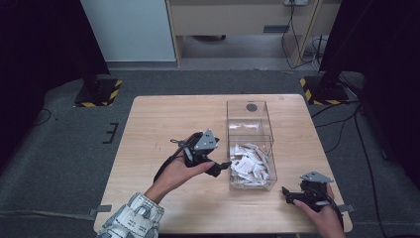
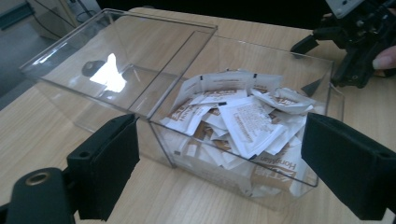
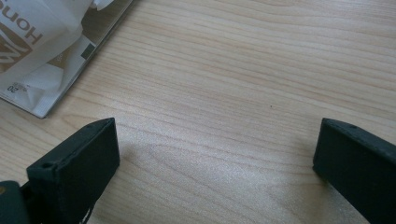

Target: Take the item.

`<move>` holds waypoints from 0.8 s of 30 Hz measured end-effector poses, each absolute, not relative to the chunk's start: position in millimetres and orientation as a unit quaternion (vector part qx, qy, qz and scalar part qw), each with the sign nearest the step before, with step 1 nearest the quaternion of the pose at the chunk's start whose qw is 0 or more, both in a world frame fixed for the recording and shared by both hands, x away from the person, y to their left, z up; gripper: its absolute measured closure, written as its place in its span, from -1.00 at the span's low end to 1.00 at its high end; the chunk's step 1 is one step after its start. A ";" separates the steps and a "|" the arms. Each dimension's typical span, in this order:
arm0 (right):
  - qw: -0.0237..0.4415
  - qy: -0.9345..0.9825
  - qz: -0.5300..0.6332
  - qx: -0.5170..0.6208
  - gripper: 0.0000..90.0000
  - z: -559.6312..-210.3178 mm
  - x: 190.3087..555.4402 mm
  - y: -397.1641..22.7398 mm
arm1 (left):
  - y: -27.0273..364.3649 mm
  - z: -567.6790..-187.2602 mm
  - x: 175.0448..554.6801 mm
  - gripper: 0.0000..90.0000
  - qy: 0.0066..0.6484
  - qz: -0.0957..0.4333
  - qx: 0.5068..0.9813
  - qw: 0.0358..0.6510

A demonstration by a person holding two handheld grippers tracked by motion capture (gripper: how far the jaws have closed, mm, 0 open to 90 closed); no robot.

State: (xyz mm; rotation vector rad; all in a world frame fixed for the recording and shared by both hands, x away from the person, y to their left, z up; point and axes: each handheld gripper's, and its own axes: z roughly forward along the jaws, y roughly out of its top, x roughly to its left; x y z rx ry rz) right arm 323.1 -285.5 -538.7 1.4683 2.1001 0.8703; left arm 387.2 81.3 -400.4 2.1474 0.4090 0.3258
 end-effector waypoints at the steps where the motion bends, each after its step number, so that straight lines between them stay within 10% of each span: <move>1: 0.216 0.758 0.314 0.530 -0.98 -538.7 323.1 -285.6 | 79.9 -400.0 387.3 -0.77 0.164 0.131 0.868 0.450; 24: 0.216 0.757 0.314 0.530 -0.98 -538.7 323.1 -285.6 | 32.1 -412.6 392.6 -0.42 0.130 0.115 0.896 0.409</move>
